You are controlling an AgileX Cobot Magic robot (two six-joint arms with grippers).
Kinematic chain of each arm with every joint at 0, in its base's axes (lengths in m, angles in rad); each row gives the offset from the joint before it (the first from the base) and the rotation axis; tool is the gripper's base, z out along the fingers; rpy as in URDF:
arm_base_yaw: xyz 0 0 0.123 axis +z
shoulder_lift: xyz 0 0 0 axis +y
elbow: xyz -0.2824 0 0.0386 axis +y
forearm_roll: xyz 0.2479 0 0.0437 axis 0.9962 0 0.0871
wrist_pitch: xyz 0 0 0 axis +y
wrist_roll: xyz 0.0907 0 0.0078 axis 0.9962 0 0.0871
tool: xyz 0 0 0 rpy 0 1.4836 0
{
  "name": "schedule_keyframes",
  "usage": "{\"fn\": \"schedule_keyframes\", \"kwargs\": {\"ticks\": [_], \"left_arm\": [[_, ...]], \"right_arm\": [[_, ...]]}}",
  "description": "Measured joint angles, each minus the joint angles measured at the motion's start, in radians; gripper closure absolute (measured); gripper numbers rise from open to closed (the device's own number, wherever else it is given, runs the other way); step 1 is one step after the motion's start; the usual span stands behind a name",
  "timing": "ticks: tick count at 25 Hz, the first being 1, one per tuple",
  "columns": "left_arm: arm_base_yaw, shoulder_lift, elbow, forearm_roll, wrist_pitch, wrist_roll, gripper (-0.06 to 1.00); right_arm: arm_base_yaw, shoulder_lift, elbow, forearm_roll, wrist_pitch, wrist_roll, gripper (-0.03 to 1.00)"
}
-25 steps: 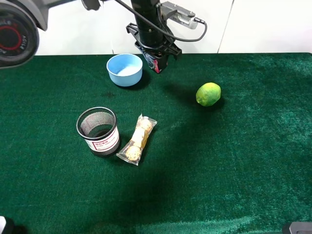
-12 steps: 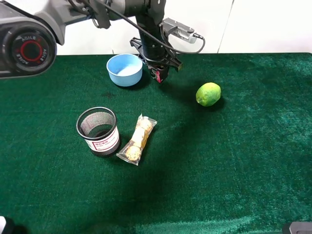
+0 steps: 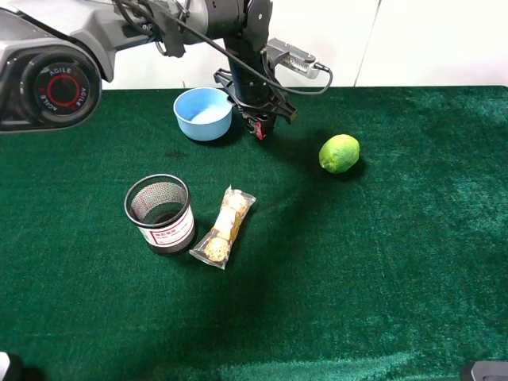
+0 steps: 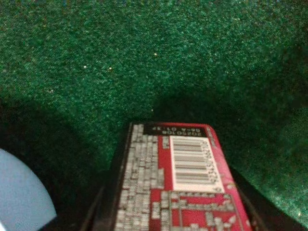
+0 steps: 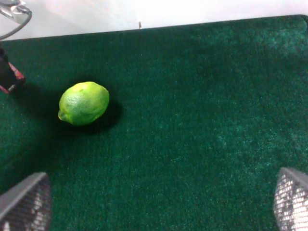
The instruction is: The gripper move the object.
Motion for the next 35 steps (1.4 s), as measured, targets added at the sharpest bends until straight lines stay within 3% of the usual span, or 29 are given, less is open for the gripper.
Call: {"fn": "schedule_keyframes", "kwargs": {"ticks": [8, 19, 35], "left_arm": [[0.000, 0.000, 0.000, 0.000, -0.003, -0.002, 0.45], [0.000, 0.000, 0.000, 0.000, -0.008, -0.003, 0.04], [0.000, 0.000, -0.009, -0.010, -0.010, -0.004, 0.00]], "right_arm": [[0.000, 0.000, 0.000, 0.000, 0.000, 0.000, 0.28], [0.000, 0.000, 0.000, 0.000, 0.000, 0.000, 0.28], [0.000, 0.000, 0.000, 0.000, -0.001, 0.000, 0.28]]}}
